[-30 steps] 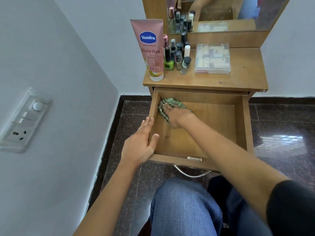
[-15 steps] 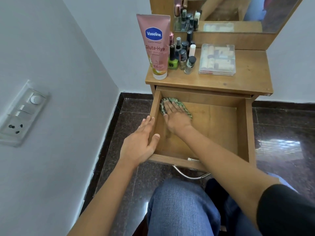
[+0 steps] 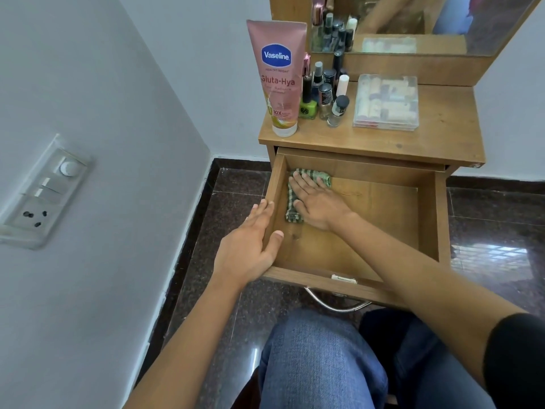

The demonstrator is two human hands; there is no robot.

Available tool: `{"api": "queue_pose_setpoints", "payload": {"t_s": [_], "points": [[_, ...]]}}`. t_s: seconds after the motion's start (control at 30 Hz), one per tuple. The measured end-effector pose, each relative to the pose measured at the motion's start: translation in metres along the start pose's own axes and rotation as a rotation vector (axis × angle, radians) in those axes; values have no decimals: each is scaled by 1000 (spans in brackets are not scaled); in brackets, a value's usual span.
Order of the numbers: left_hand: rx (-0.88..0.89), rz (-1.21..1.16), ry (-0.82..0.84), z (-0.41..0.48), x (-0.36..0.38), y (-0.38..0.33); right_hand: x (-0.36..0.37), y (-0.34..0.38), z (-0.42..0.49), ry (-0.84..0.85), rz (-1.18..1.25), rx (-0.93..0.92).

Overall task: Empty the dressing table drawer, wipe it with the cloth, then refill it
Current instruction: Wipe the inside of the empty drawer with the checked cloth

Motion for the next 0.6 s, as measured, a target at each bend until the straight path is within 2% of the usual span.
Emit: {"api": "queue_pose_setpoints", "payload": {"t_s": [0.17, 0.37, 0.6], "points": [[5, 17, 1, 0, 1, 0, -1, 7, 13, 8, 45, -15], [3, 9, 4, 0, 1, -1, 1, 1, -4, -95, 76, 38], [14, 15, 15, -1, 1, -3, 0, 10, 12, -22, 47, 19]]}}
Point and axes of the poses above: each hand's wrist, its own z-axis towards the middle knuckle, its own x-axis out of the palm, y = z × x, the point moved 10 cm from there along z, towards the middle knuckle, and after that the axes turned 11 degrees about z, right-handed, at the moved point
